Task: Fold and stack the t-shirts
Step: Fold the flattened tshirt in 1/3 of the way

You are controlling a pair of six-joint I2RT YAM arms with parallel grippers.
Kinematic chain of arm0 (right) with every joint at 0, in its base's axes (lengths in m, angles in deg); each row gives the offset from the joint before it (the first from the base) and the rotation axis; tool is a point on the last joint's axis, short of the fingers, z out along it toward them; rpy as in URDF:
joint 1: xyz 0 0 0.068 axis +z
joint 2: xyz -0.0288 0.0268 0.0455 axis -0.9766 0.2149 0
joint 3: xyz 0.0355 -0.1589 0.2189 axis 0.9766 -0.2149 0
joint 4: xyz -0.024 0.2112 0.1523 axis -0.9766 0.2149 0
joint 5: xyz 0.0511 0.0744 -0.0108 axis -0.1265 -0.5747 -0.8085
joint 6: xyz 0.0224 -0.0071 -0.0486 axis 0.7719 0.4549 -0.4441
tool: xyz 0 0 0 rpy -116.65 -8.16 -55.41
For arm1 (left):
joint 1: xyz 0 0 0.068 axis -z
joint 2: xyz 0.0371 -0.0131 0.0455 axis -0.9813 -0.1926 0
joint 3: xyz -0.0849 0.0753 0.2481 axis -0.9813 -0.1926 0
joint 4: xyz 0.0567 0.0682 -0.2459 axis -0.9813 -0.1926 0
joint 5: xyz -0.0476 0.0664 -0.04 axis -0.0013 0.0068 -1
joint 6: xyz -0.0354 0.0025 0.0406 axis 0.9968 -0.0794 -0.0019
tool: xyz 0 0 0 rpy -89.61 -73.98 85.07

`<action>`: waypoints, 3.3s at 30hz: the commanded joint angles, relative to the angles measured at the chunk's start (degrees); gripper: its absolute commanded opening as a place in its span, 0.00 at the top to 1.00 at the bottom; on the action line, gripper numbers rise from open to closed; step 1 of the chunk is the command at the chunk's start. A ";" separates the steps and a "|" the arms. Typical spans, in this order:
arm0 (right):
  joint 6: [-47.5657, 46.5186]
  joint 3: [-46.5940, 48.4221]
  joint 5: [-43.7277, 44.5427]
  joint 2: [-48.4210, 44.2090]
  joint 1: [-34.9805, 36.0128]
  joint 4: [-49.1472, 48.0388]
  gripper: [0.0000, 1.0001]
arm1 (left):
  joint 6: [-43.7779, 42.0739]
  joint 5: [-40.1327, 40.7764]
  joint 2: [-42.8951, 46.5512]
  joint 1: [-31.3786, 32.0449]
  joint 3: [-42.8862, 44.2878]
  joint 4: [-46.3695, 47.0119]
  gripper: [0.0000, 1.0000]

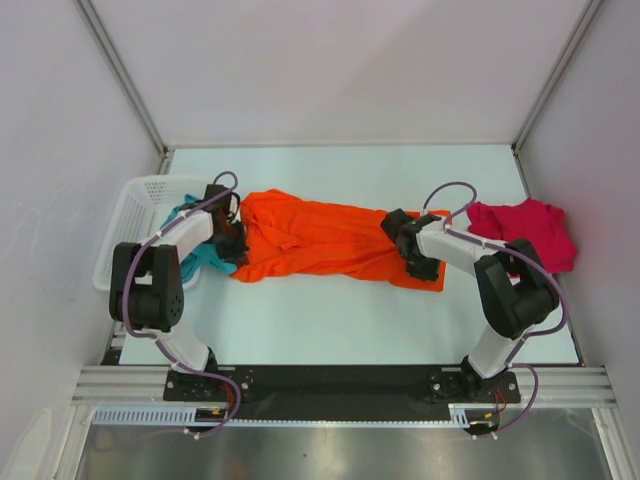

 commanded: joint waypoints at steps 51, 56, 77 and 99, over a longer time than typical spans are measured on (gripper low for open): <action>20.04 -8.29 6.01 -5.56 2.93 12.59 0.71 | -0.29 3.22 6.77 -4.77 -3.35 -1.33 0.55; 20.31 0.23 11.03 -3.63 5.31 17.96 0.70 | 0.33 4.27 7.82 -4.77 -1.60 -2.04 0.20; 13.02 12.64 10.42 10.61 5.66 11.02 0.71 | 4.10 4.01 -4.82 5.33 14.31 -3.45 0.19; 11.17 9.39 9.80 10.70 3.73 8.21 0.71 | 6.74 3.66 -11.77 15.35 17.04 -2.39 0.19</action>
